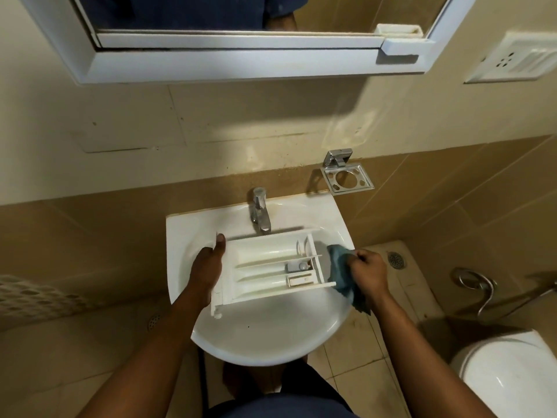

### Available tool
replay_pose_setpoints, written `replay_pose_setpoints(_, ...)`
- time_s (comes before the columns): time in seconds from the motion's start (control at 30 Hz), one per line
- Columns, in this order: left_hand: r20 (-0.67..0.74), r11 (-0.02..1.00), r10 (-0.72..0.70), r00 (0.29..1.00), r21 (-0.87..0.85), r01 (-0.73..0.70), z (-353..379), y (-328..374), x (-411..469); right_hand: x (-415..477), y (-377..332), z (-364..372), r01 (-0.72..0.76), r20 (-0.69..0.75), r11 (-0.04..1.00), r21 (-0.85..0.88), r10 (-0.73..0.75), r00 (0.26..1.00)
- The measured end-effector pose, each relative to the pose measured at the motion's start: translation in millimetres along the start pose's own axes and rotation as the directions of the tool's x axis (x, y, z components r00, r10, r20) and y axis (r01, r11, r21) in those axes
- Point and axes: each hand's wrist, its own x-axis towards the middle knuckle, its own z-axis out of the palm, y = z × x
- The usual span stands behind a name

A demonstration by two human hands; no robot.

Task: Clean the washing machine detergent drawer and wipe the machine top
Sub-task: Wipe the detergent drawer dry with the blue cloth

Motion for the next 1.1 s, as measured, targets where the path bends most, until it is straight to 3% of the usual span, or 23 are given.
replay_pose_setpoints(0.1,-0.011,0.993,-0.016,1.000,0.119,0.017,17.2,-5.1,3.0,3.9,-2.8,-10.0,0.038,-0.071,0.998,0.044,-0.034,0.997)
replay_pose_setpoints(0.2,-0.027,0.982,-0.058,0.998,0.177,0.061,36.4,-6.7,11.0,1.8,-11.3,-8.2,0.087,-0.029,0.990,0.111,-0.085,0.996)
replay_pose_setpoints(0.43,-0.102,0.969,-0.138,0.985,0.191,0.156,68.1,-7.8,18.1,1.4,-19.0,8.5,0.029,0.082,0.961,0.274,-0.053,0.995)
replay_pose_setpoints(0.6,-0.122,0.960,-0.186,0.975,0.191,0.207,73.8,-15.6,25.1,2.1,-26.2,13.0,-0.146,0.238,0.865,0.479,0.032,0.971)
replay_pose_setpoints(0.73,-0.143,0.956,-0.172,0.975,0.215,0.200,69.6,-14.6,27.7,2.4,-31.5,13.8,-0.258,0.420,0.787,0.560,-0.002,0.908)
replay_pose_setpoints(0.87,-0.174,0.911,-0.086,0.981,0.384,0.148,61.0,-5.4,17.3,6.1,-41.2,13.5,-0.327,0.523,0.735,0.594,-0.045,0.851)
replay_pose_setpoints(0.93,-0.258,0.862,0.080,0.963,0.502,0.063,54.5,3.8,6.2,8.2,-50.6,10.8,-0.287,0.536,0.744,0.604,-0.112,0.837)
replay_pose_setpoints(1.0,-0.296,0.843,0.381,0.876,0.499,-0.198,48.2,20.5,-10.3,9.7,-62.1,6.0,-0.220,0.556,0.780,0.586,-0.189,0.809)
replay_pose_setpoints(1.03,-0.276,0.833,0.489,0.827,0.428,-0.350,44.7,34.7,-20.4,9.9,-68.3,3.9,-0.179,0.571,0.805,0.566,-0.226,0.789)
replay_pose_setpoints(1.1,-0.090,0.816,0.572,0.815,0.156,-0.556,40.6,67.1,-36.7,9.0,-82.2,-0.5,-0.079,0.604,0.855,0.512,-0.293,0.741)
